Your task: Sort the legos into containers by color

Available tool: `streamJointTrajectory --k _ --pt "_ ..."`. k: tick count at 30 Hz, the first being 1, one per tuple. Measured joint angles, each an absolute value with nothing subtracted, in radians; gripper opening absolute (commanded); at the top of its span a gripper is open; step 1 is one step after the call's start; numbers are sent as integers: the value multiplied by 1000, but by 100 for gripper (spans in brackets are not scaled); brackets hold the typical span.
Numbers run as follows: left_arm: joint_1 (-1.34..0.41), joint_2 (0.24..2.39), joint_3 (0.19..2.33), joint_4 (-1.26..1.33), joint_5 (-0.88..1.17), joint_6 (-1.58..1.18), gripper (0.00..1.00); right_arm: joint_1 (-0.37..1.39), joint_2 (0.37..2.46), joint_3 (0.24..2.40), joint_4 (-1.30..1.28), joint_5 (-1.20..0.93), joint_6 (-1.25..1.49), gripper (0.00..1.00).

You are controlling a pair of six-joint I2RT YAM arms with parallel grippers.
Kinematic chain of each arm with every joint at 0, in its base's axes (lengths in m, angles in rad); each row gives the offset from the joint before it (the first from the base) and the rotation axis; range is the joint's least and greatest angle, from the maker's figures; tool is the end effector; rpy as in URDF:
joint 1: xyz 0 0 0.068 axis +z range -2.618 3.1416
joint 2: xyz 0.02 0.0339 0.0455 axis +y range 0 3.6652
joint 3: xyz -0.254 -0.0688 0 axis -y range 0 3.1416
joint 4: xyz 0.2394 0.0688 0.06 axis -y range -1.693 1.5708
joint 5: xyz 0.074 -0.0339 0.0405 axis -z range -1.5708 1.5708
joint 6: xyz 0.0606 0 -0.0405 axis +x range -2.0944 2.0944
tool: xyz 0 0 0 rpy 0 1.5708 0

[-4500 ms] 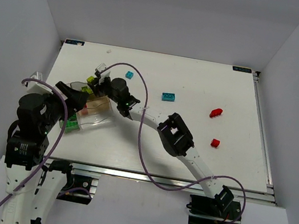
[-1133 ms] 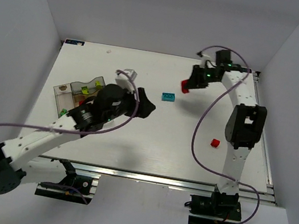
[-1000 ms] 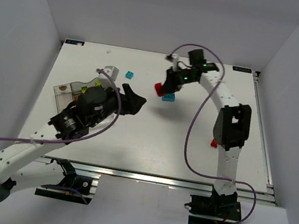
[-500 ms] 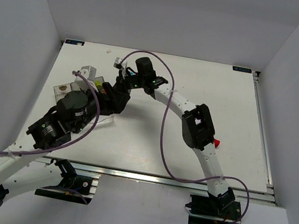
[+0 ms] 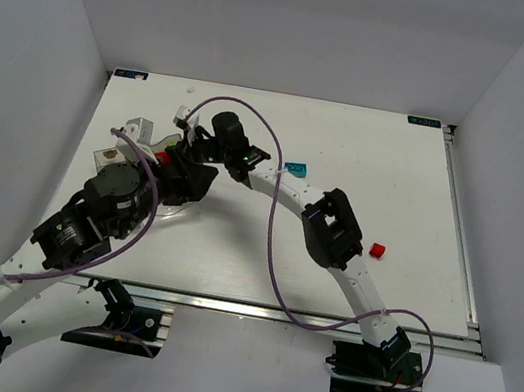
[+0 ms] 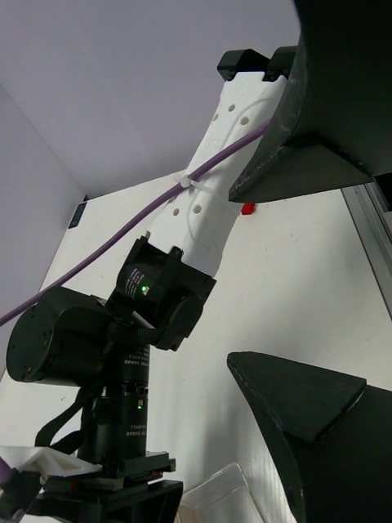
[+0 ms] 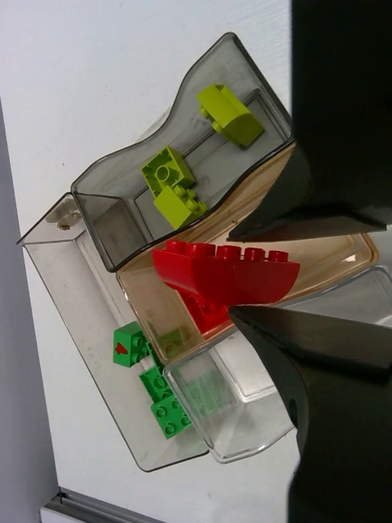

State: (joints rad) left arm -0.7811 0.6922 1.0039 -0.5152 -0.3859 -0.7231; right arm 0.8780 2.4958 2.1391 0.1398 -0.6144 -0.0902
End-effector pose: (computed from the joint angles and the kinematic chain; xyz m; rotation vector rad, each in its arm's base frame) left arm 0.1307 -0.0974 0.3798 -0.2339 1.8054 -0.7441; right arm 0.3492 0.4753 0.2124 -1.2634 1.4012 1.0994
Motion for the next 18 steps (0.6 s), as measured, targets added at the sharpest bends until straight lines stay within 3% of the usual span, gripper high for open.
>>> streamJointTrajectory --k 4,6,9,10,11,13,16,18 --pt "-781 720 1004 -505 -372 -721 83 880 2496 2139 144 -603 -87 61" --pt "-781 740 1004 -493 -359 -717 82 875 2496 2136 148 -596 -86 61" --pt "-781 769 1004 -475 -342 -709 72 864 2495 2121 161 -580 -87 43" --pt "-781 779 1004 -465 -333 -706 56 860 2493 2111 162 -572 -85 17" --pt "-781 787 1004 -456 -324 -708 46 854 2488 2095 167 -558 -77 5" --pt "-781 807 1004 -431 -300 -699 21 839 2465 2049 159 -523 -33 0" --pt "-781 854 1003 -377 -247 -680 6 781 2400 1987 103 -461 59 0" --pt "-781 896 996 -336 -207 -675 4 703 2333 1952 38 -445 117 0"
